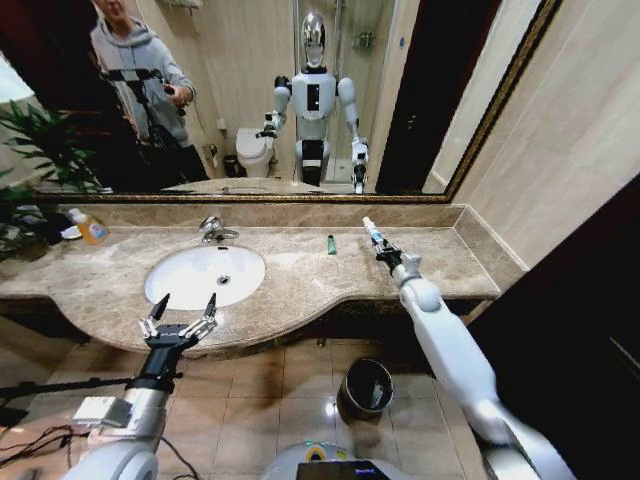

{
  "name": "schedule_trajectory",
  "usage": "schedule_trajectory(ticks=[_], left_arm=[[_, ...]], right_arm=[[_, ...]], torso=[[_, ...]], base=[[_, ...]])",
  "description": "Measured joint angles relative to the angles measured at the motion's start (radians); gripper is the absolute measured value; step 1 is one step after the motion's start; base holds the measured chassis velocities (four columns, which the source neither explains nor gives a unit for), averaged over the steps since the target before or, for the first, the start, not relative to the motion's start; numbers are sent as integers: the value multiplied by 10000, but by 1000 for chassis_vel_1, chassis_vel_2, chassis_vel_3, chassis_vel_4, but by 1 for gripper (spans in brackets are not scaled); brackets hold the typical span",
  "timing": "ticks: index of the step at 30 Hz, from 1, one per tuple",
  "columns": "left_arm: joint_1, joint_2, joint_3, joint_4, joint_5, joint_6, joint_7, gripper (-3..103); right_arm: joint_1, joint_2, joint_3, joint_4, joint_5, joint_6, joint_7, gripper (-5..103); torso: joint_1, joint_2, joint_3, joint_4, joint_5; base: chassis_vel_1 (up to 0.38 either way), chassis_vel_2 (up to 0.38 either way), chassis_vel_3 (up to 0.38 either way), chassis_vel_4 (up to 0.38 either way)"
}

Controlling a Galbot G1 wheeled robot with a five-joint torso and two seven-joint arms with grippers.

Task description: Pick up the trash from the sink and place it in the trash bin.

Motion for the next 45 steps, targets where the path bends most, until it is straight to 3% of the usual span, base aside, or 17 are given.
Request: schedule_trajectory(ticks=[6,14,16,22,28,37,41,45], left_arm=[[0,-1,0,0,0,0,0,100],[0,-1,0,0,0,0,0,100],[-1,-1,0,0,0,0,0,100],[0,0,0,-1,0,0,1,100],[0,-1,0,0,0,0,0,100],[0,-1,0,0,0,0,0,100],[0,-1,0,0,0,-1,0,100],[0,-2,0,0,0,0,0,100]], right_arm=[[-2811,-33,807,2646,-241,328,68,27],[-4891,573,1213,3100,-1120,1243,-108,27],[-5975,1136,1587,3295,-1500,1826,-305,27],[-7678,1856,1862,3168,-1922,2700,-638,27],[-8566,2270,1686,1545,-2595,3880,-867,27],[-8467,2237,1658,487,-3437,3749,-1128,27],[-8041,2247,1678,-709,-5136,3379,-1541,27],[-7643,2299,1539,-1494,-5715,2784,-1720,27]], torso=[[-1,0,-2,5,-5],[0,0,-1,5,-5],[0,0,-1,3,-4],[-1,1,-1,3,-8],[0,1,0,4,-4],[1,0,1,4,-5],[1,-1,1,5,-3],[1,-1,1,4,-6]], base=[[0,0,0,0],[0,0,0,0],[0,0,0,0],[0,0,0,0],[0,0,0,0],[0,0,0,0],[0,0,0,0],[0,0,0,0]])
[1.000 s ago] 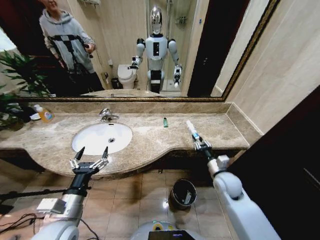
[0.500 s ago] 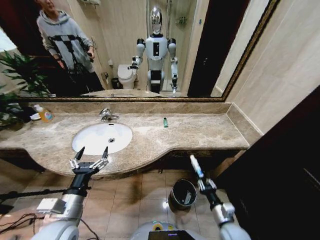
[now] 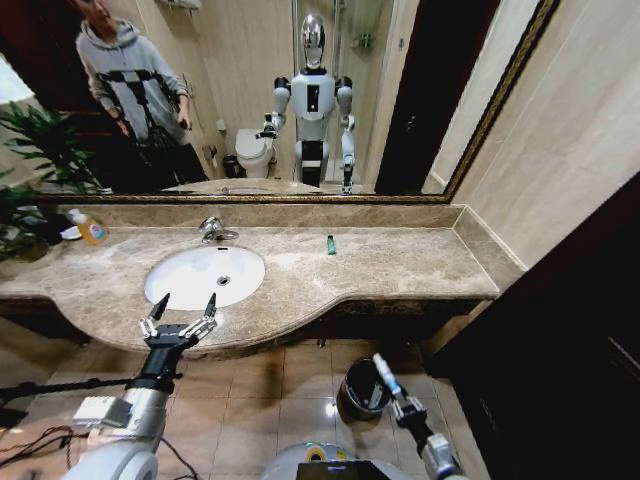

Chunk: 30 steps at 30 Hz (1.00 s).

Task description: Pick up the trash from the sink and place it in the trash bin.

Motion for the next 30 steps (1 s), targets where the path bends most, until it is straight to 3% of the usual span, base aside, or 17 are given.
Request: schedule_trajectory(ticks=[6,9,30], left_arm=[[0,1,0,-1,0,0,0,100],[0,1,0,0,0,0,0,100],[0,1,-1,0,0,0,0,100]], right_arm=[[1006,106,-236,-1040,-656,-1001,-549,27],[1895,125,-436,-1795,-1605,-1476,-1057,27],[4027,-11,-643,-4237,-1929,-1894,-899,27]], torso=[[0,0,0,1,1],[0,0,1,0,0],[0,0,1,0,2]], base=[[0,0,0,0],[0,0,0,0],[0,0,0,0]])
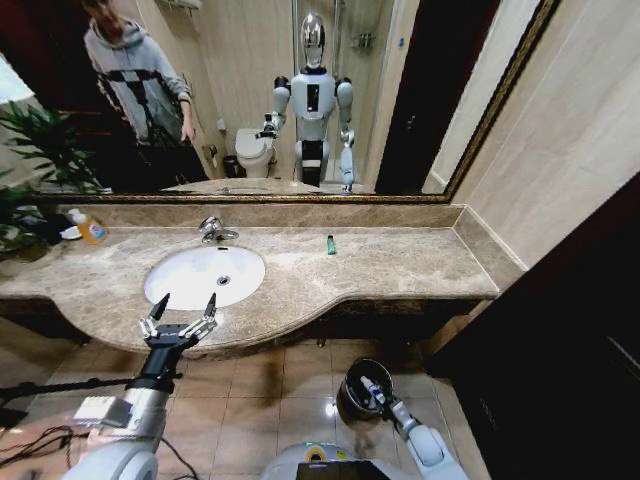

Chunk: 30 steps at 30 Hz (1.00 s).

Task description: Pick up the trash from the sink and place it in the trash bin.

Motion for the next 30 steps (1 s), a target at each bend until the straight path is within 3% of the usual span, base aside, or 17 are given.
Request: schedule_trajectory(ticks=[15,26,30], left_arm=[[-1,0,0,0,0,0,0,100],[-1,0,0,0,0,0,0,100],[0,0,0,0,0,0,0,100]], right_arm=[[1429,247,-19,-1942,-515,407,308,27],[1670,326,24,-2366,-564,589,469,24],[1686,350,76,-2433,-563,598,492,37]], torso=[[0,0,0,0,-1],[0,0,-1,0,-1],[0,0,-1,0,0]], base=[[0,0,0,0],[0,0,0,0],[0,0,0,0]])
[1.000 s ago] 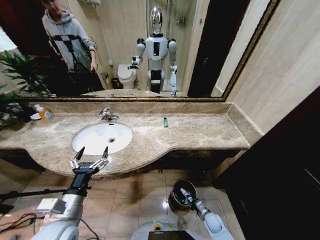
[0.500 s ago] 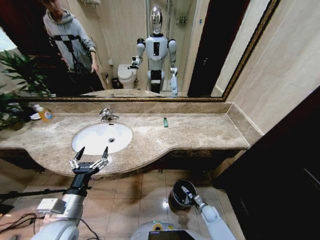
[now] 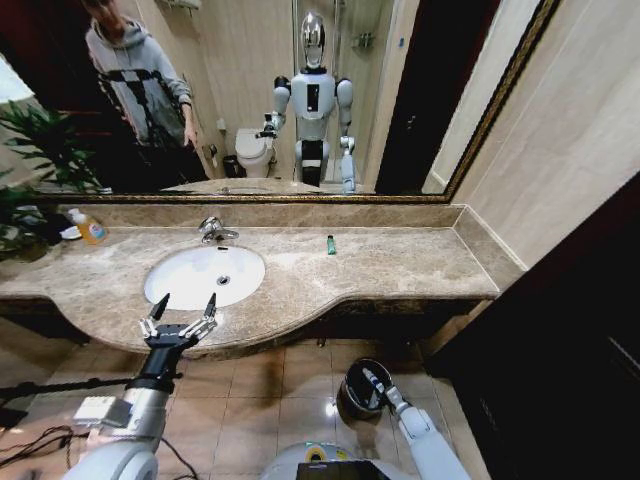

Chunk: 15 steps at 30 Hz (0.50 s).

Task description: Pick up the trash from the sink and place it in the trash bin.

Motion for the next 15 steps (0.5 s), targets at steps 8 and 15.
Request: schedule_trajectory(ticks=[8,15], left_arm=[[0,0,0,0,0,0,0,100],[0,0,0,0,0,0,0,100]], right_arm=[[-88,6,20,119,31,-49,14,65],[-395,-45,96,474,189,-115,20,91]], torso=[[0,0,0,0,0],[0,0,0,0,1]], base=[[0,0,0,0],[0,0,0,0]])
